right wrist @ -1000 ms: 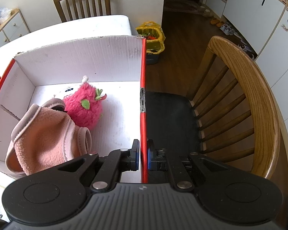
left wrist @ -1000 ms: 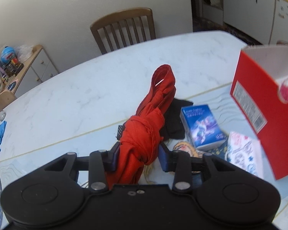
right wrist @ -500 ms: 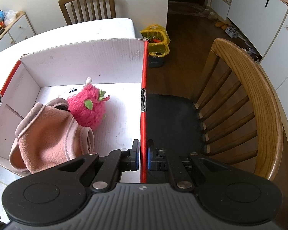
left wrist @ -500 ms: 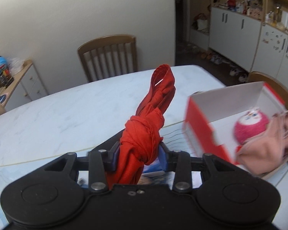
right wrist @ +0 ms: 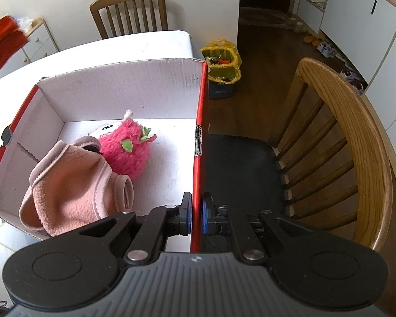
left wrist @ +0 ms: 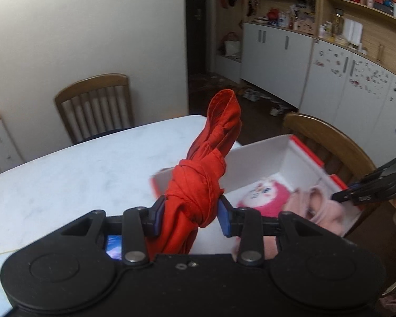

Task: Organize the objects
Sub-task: 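Carry the red cloth with the left gripper into the box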

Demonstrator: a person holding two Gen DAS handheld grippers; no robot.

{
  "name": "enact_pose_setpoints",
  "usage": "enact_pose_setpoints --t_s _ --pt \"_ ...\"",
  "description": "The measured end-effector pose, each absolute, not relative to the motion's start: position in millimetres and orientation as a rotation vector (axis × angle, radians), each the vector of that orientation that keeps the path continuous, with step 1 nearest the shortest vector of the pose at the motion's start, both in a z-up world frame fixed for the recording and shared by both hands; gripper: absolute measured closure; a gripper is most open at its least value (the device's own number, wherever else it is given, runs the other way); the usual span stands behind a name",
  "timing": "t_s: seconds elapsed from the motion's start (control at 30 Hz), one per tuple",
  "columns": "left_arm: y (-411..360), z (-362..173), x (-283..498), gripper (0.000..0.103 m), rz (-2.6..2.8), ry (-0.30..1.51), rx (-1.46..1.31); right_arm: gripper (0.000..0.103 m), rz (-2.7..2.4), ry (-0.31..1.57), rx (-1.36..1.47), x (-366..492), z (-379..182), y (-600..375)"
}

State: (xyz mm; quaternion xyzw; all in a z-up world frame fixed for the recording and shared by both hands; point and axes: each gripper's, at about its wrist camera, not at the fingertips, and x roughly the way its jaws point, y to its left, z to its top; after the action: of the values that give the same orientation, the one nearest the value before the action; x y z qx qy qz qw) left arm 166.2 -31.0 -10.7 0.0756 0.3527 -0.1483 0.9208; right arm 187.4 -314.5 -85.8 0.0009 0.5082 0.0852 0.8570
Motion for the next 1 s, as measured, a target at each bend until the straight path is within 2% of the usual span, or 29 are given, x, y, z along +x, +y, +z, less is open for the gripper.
enact_pose_setpoints --t_s 0.47,1.0 --pt "-97 -43 184 0.066 -0.341 0.826 0.177 0.095 0.214 1.061 0.017 187 -87 -318" --pt "-82 -92 212 0.065 -0.158 1.072 0.065 0.094 0.239 1.064 0.02 188 -86 -320"
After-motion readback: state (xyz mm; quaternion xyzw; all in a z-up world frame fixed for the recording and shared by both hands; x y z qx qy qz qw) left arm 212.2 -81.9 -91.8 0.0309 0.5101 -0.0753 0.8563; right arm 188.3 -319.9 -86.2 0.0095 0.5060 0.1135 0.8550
